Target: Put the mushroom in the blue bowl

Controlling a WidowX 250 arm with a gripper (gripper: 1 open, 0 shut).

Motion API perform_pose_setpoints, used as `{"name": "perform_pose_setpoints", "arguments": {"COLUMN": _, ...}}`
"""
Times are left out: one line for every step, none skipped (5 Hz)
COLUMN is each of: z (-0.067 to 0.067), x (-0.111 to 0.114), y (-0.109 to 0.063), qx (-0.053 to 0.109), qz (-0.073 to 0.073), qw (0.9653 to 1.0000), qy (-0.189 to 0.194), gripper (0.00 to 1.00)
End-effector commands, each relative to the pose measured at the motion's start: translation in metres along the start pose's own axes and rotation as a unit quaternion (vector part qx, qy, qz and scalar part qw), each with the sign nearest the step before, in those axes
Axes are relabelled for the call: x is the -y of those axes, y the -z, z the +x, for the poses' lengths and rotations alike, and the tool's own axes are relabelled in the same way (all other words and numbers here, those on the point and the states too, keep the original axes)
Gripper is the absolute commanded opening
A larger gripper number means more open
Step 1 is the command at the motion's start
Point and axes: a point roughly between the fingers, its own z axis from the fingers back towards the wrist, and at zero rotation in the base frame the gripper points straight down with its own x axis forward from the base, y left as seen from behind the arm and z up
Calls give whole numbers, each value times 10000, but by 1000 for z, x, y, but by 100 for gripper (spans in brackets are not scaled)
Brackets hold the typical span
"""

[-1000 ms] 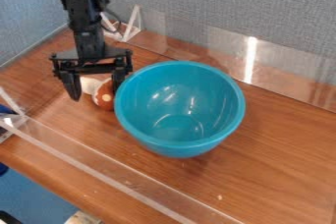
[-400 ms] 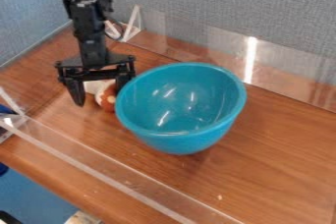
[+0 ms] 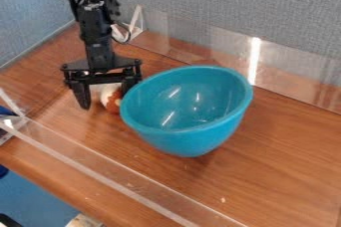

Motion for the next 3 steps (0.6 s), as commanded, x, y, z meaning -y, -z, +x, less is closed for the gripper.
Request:
{"name": "perform_pose_setpoints", "arguments": {"z": 6, "x": 0, "y": -4, "qx": 133, "qz": 21, "qw": 9999, "qy": -55, "gripper": 100}}
{"name": "perform_pose_setpoints", "arguments": {"z": 6, "x": -1, "y": -2, "qx": 114, "qz": 27, "qw": 9999, "qy": -69, "gripper": 0}}
{"name": "perform_pose_setpoints", "arguments": {"z": 6, "x": 0, "y": -7, "qx": 129, "qz": -2, "qw": 9999, "qy": -37, "gripper": 0}}
